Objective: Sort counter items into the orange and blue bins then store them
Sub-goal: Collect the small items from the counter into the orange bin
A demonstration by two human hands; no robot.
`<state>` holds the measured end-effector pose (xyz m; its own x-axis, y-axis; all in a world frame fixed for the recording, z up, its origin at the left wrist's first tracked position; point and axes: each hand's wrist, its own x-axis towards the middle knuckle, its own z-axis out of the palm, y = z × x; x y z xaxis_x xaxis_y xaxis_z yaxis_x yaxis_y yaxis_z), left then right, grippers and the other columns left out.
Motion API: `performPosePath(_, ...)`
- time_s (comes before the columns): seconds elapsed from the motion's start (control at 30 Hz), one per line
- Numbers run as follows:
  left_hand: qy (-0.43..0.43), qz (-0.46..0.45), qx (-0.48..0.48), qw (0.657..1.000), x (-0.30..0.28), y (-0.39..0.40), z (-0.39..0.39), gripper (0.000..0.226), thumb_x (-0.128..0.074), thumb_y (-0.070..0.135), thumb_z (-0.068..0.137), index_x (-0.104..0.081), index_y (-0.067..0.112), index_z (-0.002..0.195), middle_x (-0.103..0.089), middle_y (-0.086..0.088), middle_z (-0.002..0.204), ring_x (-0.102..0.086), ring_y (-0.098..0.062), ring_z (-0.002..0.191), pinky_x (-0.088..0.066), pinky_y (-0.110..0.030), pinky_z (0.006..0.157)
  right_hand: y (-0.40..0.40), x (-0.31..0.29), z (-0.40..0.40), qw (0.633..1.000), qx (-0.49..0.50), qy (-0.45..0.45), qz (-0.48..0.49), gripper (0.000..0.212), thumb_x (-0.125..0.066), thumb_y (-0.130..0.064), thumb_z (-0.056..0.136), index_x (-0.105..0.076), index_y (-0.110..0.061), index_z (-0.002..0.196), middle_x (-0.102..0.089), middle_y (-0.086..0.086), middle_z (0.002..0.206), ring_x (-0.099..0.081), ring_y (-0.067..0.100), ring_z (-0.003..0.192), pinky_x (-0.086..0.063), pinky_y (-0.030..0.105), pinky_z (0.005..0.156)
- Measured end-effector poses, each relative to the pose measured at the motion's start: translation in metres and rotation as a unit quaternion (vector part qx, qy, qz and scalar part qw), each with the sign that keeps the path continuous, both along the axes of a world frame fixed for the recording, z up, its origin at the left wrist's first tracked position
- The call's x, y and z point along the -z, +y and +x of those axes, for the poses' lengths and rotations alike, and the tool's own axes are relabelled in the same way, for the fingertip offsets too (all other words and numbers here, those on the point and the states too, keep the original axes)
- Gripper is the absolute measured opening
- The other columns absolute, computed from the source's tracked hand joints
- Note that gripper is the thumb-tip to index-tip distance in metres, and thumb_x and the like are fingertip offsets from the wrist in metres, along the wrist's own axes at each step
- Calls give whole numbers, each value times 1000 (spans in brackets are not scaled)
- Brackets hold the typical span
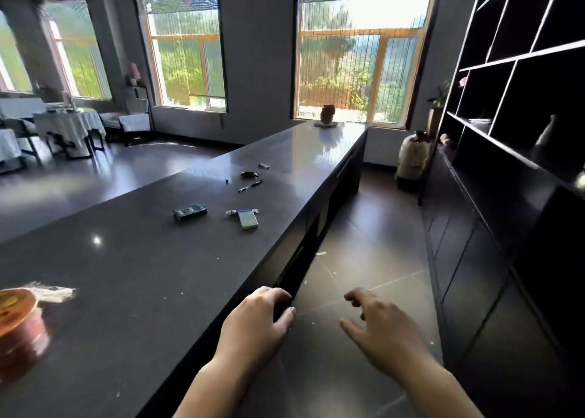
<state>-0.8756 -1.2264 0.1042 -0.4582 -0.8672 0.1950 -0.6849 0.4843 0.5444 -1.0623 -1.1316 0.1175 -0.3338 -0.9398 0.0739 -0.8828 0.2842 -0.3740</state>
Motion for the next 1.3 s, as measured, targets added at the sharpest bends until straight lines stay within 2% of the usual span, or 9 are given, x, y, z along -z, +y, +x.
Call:
performPosePath(0.2,-17,28,-50,998,22,-81,-35,24,-54,48,86,-59,40,108,-58,23,110,-54,4,103,-46,-22,83,-95,15,-49,999,-42,-7,8,39,-52,-50,88,-46,-39,125,-55,-19,125,-56,6,110,-46,26,86)
performPosePath(0.4,-12,42,-46,998,24,-194,-82,25,-54,48,86,-59,38,109,-58,21,110,-56,0,103,-44,-22,81,-198,17,-94,998,-52,2,23,38,-52,-50,88,-47,-39,124,-55,-19,124,-56,6,110,-45,26,84)
performPosePath(0.5,1,30,-43,999,15,-248,-112,27,-53,49,85,-59,38,109,-59,21,110,-56,0,102,-43,-22,79,-246,4,-122,999,-37,12,0,36,-51,-51,88,-47,-42,122,-57,-19,121,-58,3,106,-45,24,77)
performPosePath(0.6,-7,24,-32,999,11,-293,-145,28,-53,47,86,-59,36,111,-59,19,113,-55,-1,105,-45,-24,85,-281,5,-152,1000,-11,-1,-28,34,-53,-51,88,-49,-42,120,-59,-22,118,-60,0,98,-43,22,72)
performPosePath(0.67,-20,41,-13,999,14,-310,-166,28,-53,48,86,-59,37,111,-58,19,113,-55,-1,106,-46,-25,88,-295,15,-172,1000,-3,-19,-1,35,-53,-52,87,-49,-42,120,-59,-22,116,-58,-2,95,-45,22,75)
performPosePath(0.77,-32,51,-8,998,24,-339,-193,28,-52,49,86,-59,38,110,-58,20,113,-55,1,105,-45,-22,86,-326,29,-203,999,-6,-21,32,37,-53,-53,87,-48,-42,122,-58,-21,120,-58,1,100,-46,22,81)
performPosePath(1.03,-2,33,-102,994,22,-430,-259,26,-54,44,88,-61,35,111,-60,20,113,-55,-1,107,-45,-24,90,-448,28,-289,997,-76,-8,-2,30,-53,-51,87,-49,-42,116,-58,-21,113,-58,0,93,-46,20,71)
performPosePath(1.23,60,-4,-180,982,12,-485,-302,16,-59,38,87,-65,35,101,-62,21,101,-58,3,97,-48,-23,83,-528,22,-342,994,-109,-8,-22,29,-51,-49,88,-50,-40,116,-56,-20,108,-57,0,92,-48,22,73)
performPosePath(1.3,54,7,-208,977,21,-495,-305,13,-59,37,86,-64,36,99,-61,23,99,-58,5,95,-47,-21,81,-553,27,-346,991,-135,-14,-7,29,-51,-49,89,-50,-40,117,-57,-20,110,-57,1,93,-49,24,75)
